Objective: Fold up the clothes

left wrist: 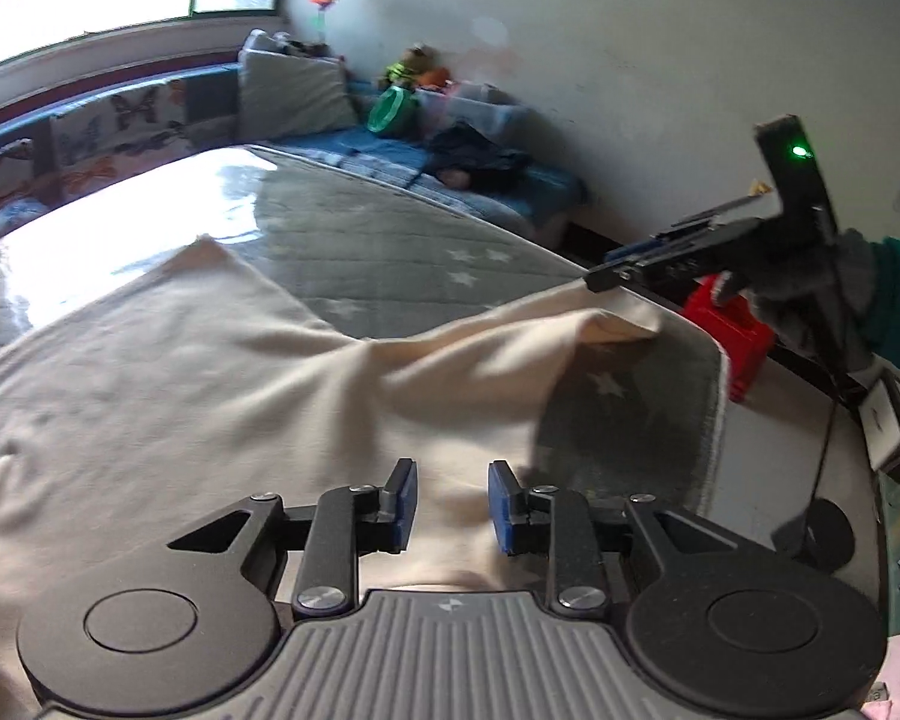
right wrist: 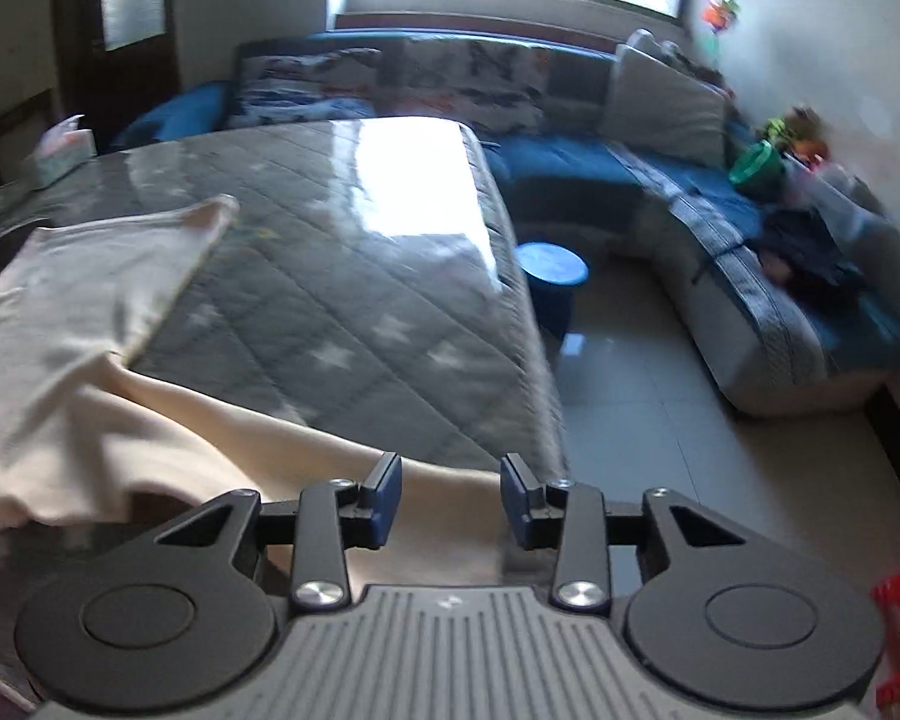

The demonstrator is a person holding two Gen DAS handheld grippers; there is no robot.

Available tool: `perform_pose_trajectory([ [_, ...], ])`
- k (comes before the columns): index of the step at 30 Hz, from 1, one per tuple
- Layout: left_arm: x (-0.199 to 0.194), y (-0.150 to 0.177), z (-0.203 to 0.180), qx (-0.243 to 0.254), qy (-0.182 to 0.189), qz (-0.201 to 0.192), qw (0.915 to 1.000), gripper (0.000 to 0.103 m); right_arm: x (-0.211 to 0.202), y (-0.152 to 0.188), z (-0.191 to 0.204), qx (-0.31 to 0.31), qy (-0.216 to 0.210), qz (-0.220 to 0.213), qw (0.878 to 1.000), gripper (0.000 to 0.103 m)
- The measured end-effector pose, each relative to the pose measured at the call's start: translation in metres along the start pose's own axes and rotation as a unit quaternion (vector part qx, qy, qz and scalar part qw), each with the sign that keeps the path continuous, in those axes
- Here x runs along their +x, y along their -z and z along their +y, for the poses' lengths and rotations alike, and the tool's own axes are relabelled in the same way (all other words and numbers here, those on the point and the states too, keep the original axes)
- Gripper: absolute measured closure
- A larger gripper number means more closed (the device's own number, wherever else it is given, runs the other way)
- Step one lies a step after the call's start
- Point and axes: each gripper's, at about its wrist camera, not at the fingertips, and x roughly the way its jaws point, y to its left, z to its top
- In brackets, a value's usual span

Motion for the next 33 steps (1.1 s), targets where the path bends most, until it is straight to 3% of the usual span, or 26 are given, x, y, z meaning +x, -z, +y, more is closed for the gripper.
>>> perform_pose_trajectory([
  [6,0.007,0.004,-0.008,0.016,0.015,0.016,0.9996,0.075,0.011,0.009,-0.01,0.012,-0.013,0.007,1.0,0.068],
  [8,0.008,0.005,-0.009,0.018,0.019,0.02,0.9994,0.075,0.014,0.007,-0.008,0.013,-0.015,0.004,1.0,0.075],
  [10,0.009,0.006,-0.01,0.021,0.024,0.025,0.9992,0.075,0.017,0.003,-0.005,0.005,-0.015,0.001,1.0,0.089],
  [13,0.013,0.008,-0.013,0.026,0.032,0.033,0.9986,0.075,0.019,-0.008,0.003,-0.03,0.008,-0.01,0.999,0.094],
  [18,0.013,0.011,-0.015,0.034,0.041,0.033,0.998,0.074,0.017,-0.034,0.02,-0.097,0.061,-0.058,0.992,0.095],
  [24,0.011,0.01,-0.014,0.026,0.045,0.03,0.9982,0.072,0.044,-0.04,0.024,-0.09,0.075,-0.041,0.992,0.089],
  [30,-0.004,0.006,-0.004,-0.004,0.039,0.007,0.9992,0.07,0.026,-0.03,0.029,-0.044,-0.008,-0.044,0.998,0.08],
  [33,-0.02,0.009,0.006,-0.026,0.012,-0.009,0.9996,0.068,0.03,-0.022,0.037,-0.056,-0.017,-0.027,0.998,0.079],
])
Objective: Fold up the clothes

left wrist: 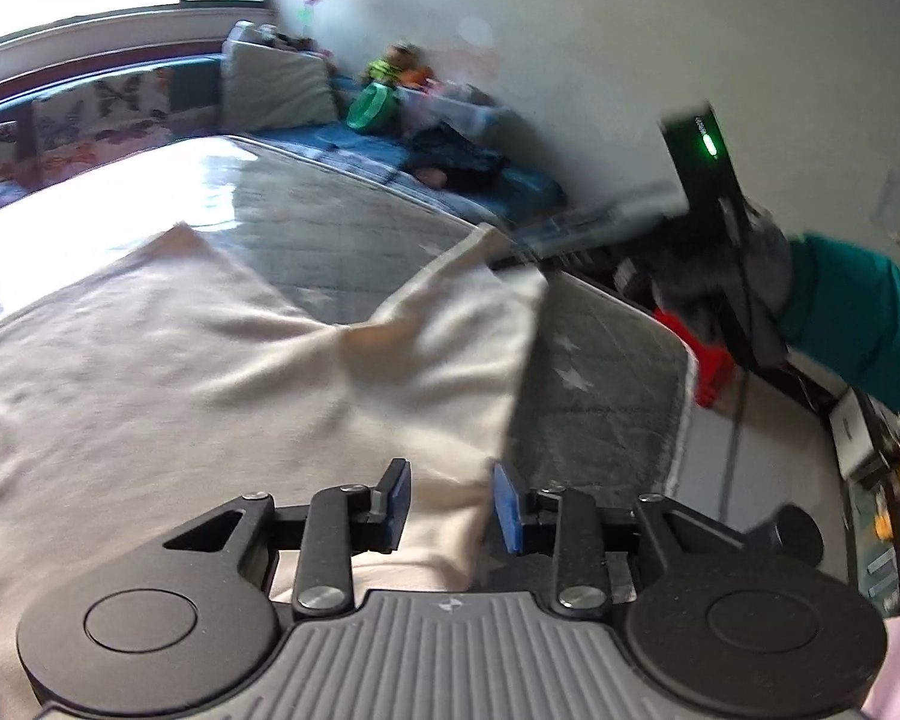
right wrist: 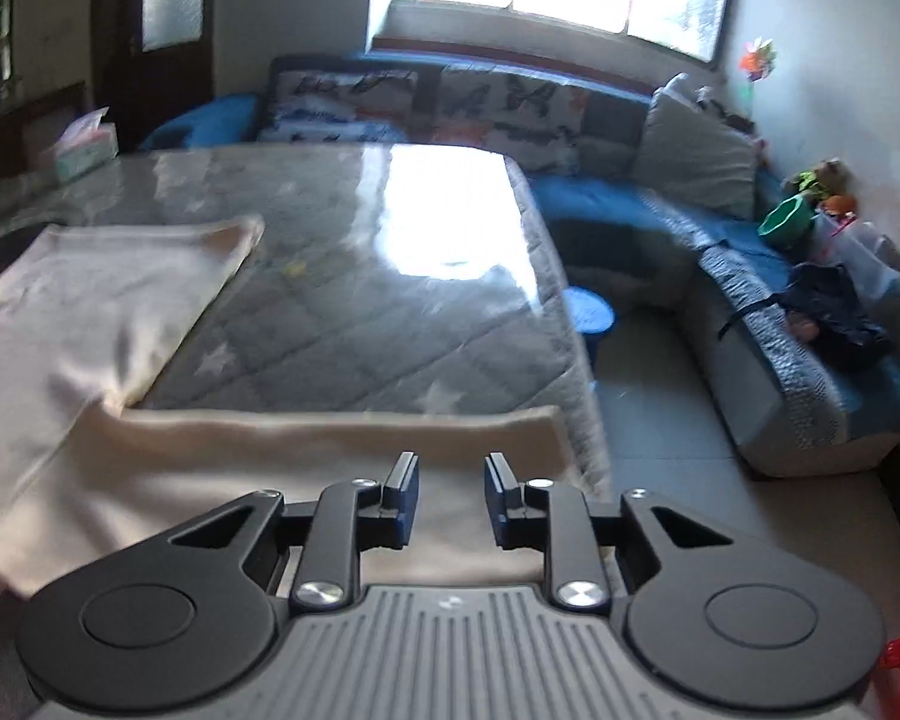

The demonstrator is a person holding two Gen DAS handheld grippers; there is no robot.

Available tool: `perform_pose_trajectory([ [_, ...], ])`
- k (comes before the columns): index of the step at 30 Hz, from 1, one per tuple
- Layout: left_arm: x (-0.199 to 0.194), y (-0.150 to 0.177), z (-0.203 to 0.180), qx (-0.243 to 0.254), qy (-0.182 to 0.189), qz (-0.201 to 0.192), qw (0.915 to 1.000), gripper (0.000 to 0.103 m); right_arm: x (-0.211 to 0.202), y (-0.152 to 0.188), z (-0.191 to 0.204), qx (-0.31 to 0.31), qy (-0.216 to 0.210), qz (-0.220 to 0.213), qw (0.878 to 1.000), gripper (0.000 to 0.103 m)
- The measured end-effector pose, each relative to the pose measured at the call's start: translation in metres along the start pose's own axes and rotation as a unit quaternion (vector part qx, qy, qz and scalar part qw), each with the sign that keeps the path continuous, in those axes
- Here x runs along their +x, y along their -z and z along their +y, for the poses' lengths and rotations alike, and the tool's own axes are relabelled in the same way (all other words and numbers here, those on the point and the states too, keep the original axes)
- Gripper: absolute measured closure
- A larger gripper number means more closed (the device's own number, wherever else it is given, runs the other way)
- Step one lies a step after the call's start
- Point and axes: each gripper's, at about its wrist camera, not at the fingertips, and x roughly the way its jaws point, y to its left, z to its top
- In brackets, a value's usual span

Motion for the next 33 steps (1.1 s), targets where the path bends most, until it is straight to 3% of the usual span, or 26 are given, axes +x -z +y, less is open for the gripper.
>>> perform_pose_trajectory([
  [5,-0.04,0.01,0.033,-0.051,-0.077,-0.031,0.9952,0.06,-0.005,-0.003,0.016,-0.011,-0.014,-0.003,1.0,0.073],
  [9,-0.074,0.025,0.067,-0.097,-0.172,-0.05,0.9791,0.06,-0.014,-0.014,0.039,-0.032,-0.05,-0.022,0.998,0.07],
  [11,-0.092,0.032,0.088,-0.124,-0.228,-0.059,0.9639,0.06,-0.018,-0.021,0.054,-0.045,-0.077,-0.029,0.996,0.066],
  [13,-0.109,0.039,0.109,-0.148,-0.289,-0.067,0.9433,0.06,-0.019,-0.026,0.069,-0.058,-0.1,-0.03,0.993,0.065],
  [18,-0.138,0.048,0.153,-0.191,-0.426,-0.07,0.8819,0.056,-0.019,-0.034,0.108,-0.093,-0.142,-0.031,0.985,0.061],
  [21,-0.144,0.052,0.18,-0.23,-0.456,-0.063,0.8577,0.049,-0.019,-0.036,0.127,-0.107,-0.164,-0.031,0.98,0.061],
  [26,-0.136,0.06,0.206,-0.256,-0.462,-0.05,0.8476,0.05,-0.019,-0.036,0.153,-0.134,-0.194,-0.022,0.971,0.061],
  [27,-0.136,0.063,0.21,-0.264,-0.458,-0.05,0.847,0.055,-0.018,-0.036,0.157,-0.139,-0.199,-0.02,0.97,0.061],
  [29,-0.138,0.068,0.217,-0.281,-0.452,-0.05,0.8455,0.086,-0.016,-0.035,0.166,-0.147,-0.208,-0.017,0.967,0.061],
  [31,-0.143,0.076,0.22,-0.298,-0.446,-0.06,0.842,0.096,-0.016,-0.035,0.174,-0.153,-0.219,-0.015,0.964,0.061],
  [33,-0.156,0.083,0.218,-0.311,-0.445,-0.081,0.8359,0.098,-0.016,-0.035,0.181,-0.159,-0.229,-0.014,0.96,0.061],
])
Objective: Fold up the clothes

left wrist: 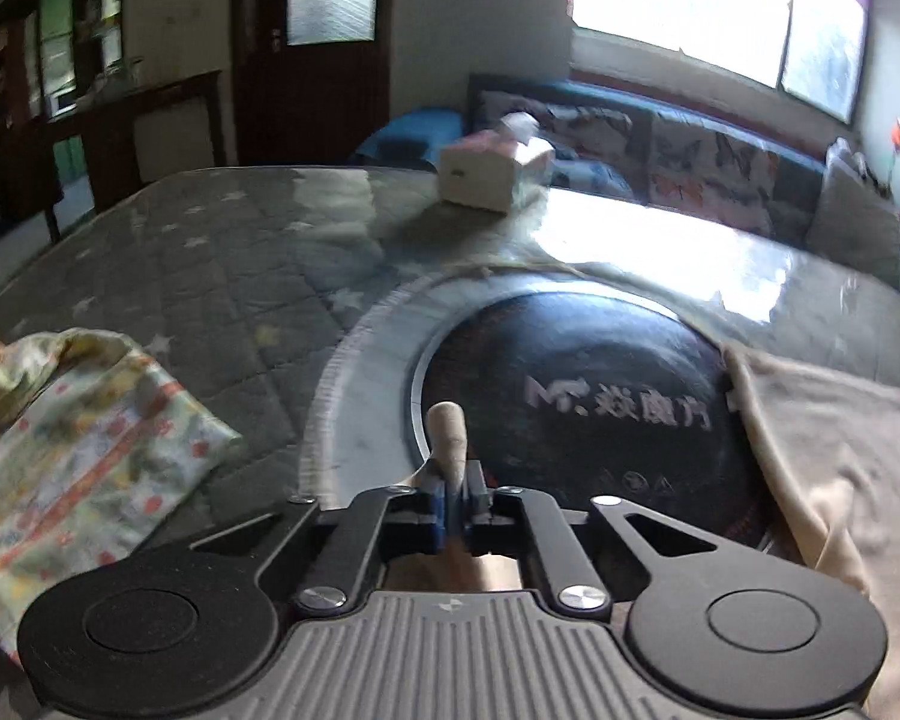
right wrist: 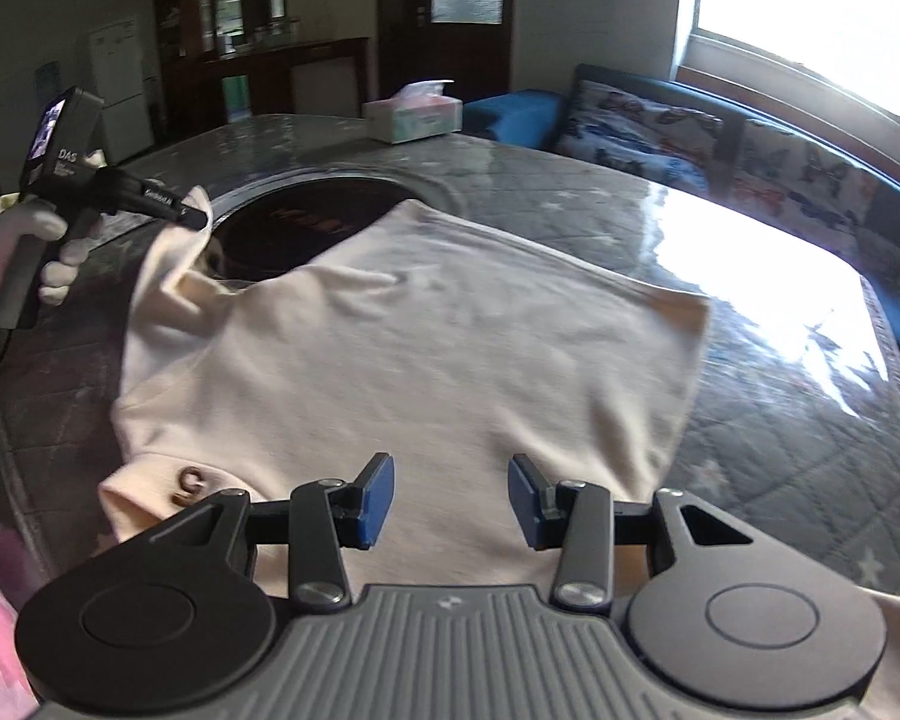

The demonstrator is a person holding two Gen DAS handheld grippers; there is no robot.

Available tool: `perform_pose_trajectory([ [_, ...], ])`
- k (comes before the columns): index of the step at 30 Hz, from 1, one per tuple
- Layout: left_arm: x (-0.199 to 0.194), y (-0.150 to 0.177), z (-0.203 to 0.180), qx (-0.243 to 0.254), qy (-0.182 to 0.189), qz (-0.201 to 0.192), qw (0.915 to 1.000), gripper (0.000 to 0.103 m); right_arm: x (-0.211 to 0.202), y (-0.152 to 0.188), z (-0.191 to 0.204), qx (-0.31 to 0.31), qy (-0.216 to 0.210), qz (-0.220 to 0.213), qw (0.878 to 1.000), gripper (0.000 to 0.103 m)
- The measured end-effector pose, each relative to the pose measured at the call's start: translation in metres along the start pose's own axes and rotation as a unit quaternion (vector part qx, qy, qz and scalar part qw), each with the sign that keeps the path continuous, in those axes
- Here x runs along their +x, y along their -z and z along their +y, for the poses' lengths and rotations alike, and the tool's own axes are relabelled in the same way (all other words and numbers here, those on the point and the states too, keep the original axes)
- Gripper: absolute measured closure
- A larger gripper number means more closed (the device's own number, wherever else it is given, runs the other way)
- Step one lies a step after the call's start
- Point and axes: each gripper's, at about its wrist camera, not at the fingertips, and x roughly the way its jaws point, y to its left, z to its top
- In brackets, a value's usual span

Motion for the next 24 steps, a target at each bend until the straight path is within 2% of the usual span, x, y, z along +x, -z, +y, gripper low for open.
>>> perform_pose_trajectory([
  [4,-0.039,0.008,0.034,-0.05,0.011,-0.049,0.9975,0.099,0.007,-0.001,0.012,-0.017,-0.024,0.008,1.0,0.06],
  [6,-0.052,0.016,0.046,-0.057,0.011,-0.059,0.9965,0.099,0.012,0.001,0.019,-0.027,-0.037,0.017,0.999,0.059],
  [9,-0.045,0.03,0.06,-0.052,-0.015,-0.019,0.9984,0.097,0.018,0.005,0.026,-0.039,-0.052,0.032,0.997,0.059],
  [10,-0.042,0.033,0.065,-0.056,-0.022,-0.004,0.9982,0.093,0.019,0.006,0.027,-0.042,-0.053,0.033,0.997,0.059],
  [13,-0.044,0.033,0.073,-0.071,-0.03,-0.003,0.997,0.085,0.016,0.003,0.028,-0.047,-0.056,0.033,0.997,0.059],
  [15,-0.049,0.028,0.072,-0.071,-0.039,-0.015,0.9966,0.074,0.013,0.002,0.028,-0.049,-0.06,0.031,0.997,0.059],
  [17,-0.052,0.02,0.067,-0.062,-0.031,-0.025,0.9973,0.063,0.011,0.001,0.03,-0.051,-0.065,0.032,0.996,0.059],
  [19,-0.048,0.015,0.058,-0.037,-0.024,-0.027,0.9987,0.057,0.013,0.001,0.034,-0.053,-0.072,0.035,0.995,0.059],
  [21,-0.037,0.012,0.045,-0.002,-0.023,-0.021,0.9995,0.057,0.015,0.002,0.039,-0.056,-0.078,0.037,0.995,0.059],
  [24,-0.018,0.017,0.031,0.054,-0.043,-0.009,0.9975,0.058,0.017,0.003,0.046,-0.06,-0.087,0.041,0.993,0.059],
])
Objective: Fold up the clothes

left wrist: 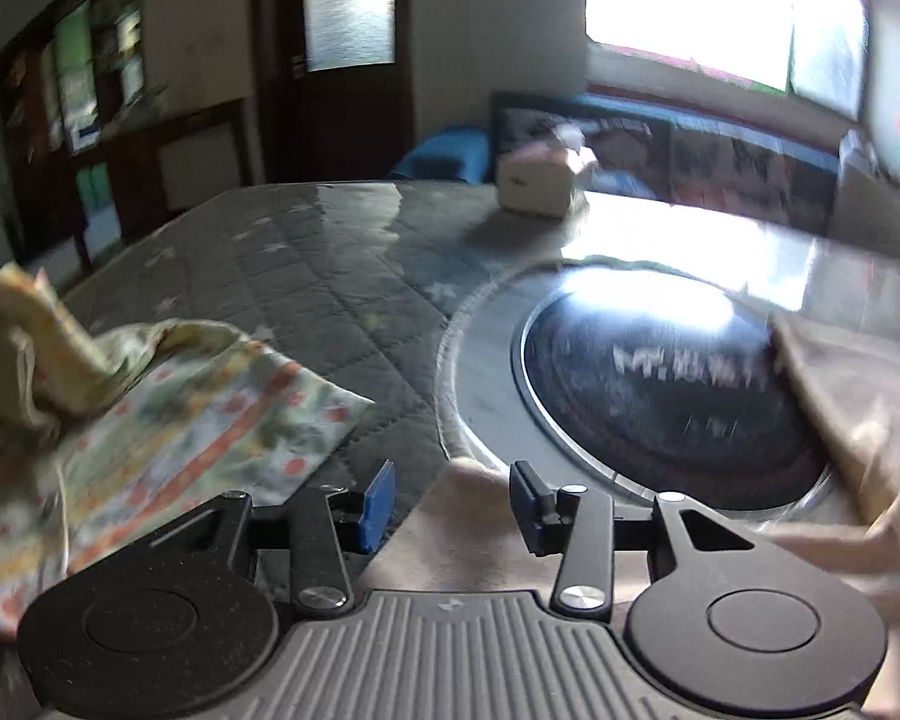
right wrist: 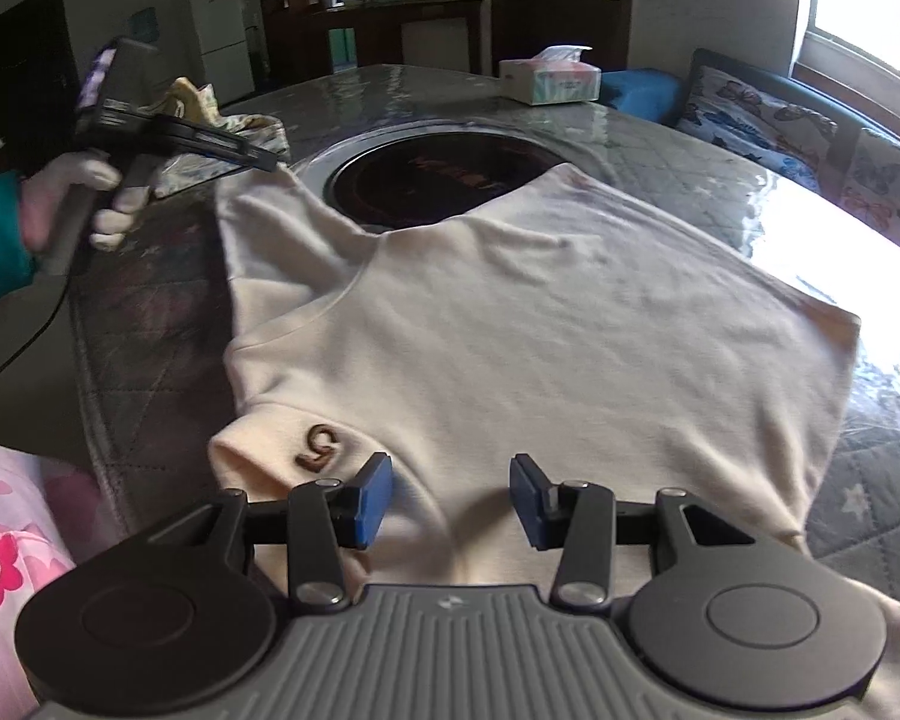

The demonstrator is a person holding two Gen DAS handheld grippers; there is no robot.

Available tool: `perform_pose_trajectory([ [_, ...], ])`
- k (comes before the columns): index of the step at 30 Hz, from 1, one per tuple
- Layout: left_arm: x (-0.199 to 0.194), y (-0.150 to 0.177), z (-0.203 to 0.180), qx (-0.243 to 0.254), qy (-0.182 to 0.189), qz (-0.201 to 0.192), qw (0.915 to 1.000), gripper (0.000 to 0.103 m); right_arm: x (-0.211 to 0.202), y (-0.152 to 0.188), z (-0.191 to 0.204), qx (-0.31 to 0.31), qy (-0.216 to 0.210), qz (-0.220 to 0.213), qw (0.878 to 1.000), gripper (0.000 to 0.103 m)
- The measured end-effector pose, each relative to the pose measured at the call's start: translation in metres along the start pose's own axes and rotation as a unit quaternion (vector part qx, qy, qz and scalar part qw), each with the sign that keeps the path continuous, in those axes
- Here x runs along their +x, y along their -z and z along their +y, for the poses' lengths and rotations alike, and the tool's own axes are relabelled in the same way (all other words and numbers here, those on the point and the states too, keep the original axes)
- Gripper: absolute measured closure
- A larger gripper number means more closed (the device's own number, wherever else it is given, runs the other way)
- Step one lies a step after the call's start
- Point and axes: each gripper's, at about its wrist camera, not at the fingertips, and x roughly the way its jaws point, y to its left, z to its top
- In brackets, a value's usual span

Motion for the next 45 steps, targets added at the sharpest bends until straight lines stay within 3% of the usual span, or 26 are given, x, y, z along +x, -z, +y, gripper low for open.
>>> perform_pose_trajectory([
  [8,0.006,0.004,0.005,0.005,-0.025,-0.004,0.9997,0.058,-0.005,0.003,0.019,-0.031,-0.006,0.002,1.0,0.059],
  [17,-0.013,-0.005,0.007,-0.016,-0.025,-0.014,0.9995,0.058,-0.017,0.007,0.018,-0.008,-0.026,-0.01,1.0,0.059],
  [19,-0.025,-0.01,-0.001,-0.016,-0.002,-0.023,0.9996,0.058,-0.018,0.01,0.018,-0.003,-0.029,-0.005,1.0,0.059],
  [24,-0.051,-0.014,-0.044,0.012,0.1,-0.03,0.9945,0.058,-0.027,0.018,0.022,0.004,-0.028,-0.008,1.0,0.059],
  [31,-0.064,-0.003,-0.127,0.067,0.245,-0.001,0.9673,0.058,-0.059,0.037,-0.011,0.096,0.047,-0.043,0.993,0.059],
  [39,-0.066,0.02,-0.202,0.123,0.32,0.03,0.9389,0.057,-0.086,0.077,-0.064,0.194,0.154,-0.049,0.968,0.059],
  [42,-0.069,0.032,-0.218,0.149,0.335,0.044,0.9293,0.057,-0.092,0.089,-0.078,0.216,0.177,-0.045,0.959,0.06],
  [45,-0.071,0.04,-0.227,0.17,0.336,0.05,0.925,0.056,-0.098,0.097,-0.09,0.223,0.199,-0.041,0.953,0.06],
])
